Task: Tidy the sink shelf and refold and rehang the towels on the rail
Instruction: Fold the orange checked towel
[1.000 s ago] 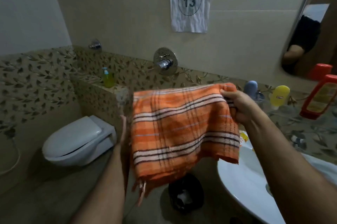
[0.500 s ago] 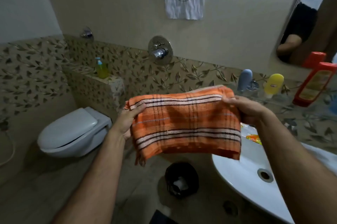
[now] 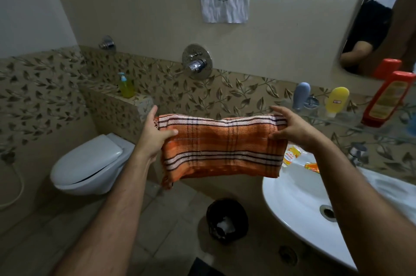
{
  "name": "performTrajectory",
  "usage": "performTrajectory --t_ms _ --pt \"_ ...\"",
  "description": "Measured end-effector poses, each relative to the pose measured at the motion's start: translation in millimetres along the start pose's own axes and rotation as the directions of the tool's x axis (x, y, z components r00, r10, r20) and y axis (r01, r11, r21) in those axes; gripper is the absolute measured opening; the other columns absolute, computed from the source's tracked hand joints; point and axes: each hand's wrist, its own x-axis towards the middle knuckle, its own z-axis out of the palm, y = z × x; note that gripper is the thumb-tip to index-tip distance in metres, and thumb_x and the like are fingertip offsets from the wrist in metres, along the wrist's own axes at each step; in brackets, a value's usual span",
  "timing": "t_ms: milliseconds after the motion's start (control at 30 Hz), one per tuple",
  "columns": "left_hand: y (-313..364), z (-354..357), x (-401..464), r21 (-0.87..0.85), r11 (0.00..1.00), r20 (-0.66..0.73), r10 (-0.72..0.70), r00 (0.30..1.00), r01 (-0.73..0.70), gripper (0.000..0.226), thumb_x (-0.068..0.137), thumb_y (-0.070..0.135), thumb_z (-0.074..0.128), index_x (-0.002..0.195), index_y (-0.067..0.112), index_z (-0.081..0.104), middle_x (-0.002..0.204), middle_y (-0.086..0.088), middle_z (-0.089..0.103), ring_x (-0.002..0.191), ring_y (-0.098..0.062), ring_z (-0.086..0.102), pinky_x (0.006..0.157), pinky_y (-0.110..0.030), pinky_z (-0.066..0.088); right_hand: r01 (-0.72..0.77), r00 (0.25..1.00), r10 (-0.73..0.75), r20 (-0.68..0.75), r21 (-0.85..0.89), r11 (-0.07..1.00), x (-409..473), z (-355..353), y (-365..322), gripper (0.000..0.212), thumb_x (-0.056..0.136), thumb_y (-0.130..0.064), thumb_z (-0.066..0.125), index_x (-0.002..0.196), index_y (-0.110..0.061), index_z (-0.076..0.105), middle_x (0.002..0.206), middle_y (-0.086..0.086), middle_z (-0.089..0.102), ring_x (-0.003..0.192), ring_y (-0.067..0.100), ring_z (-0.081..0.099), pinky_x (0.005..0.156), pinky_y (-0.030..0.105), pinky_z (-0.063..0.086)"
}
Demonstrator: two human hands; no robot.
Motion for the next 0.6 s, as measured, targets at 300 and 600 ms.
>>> performTrajectory --t_ms 300,600 --pt "19 3 -3 0.228 0.955 -0.034 0.205 0.978 -0.192 0.034 0.079 -0.006 0.071 0.11 0.009 0.066 0.097 -0.005 0.07 0.091 -0.021 0.066 0.093 -0.046 0.054 0.061 0.946 -0.221 -0.238 -0.537 0.841 -8 -16 -18 0.011 0.081 -0.016 0.075 0.089 -0.013 0.068 0.077 -0.003 0.064 0.079 0.022 0.064 0.063 0.034 0.052" --pt "-8 -7 12 0.358 0.918 0.018 0.177 0.984 -0.171 0.018 0.084 0.008 0.071 0.079 0.023 0.064 0.08 -0.005 0.068 0.078 -0.026 0.066 0.079 -0.051 0.057 0.213 0.963 -0.193 -0.186 0.091 0.973 -19 -27 -38 0.018 0.085 -0.01 0.07 0.103 -0.011 0.066 0.095 0.008 0.071 0.09 0.026 0.07 0.082 0.045 0.059"
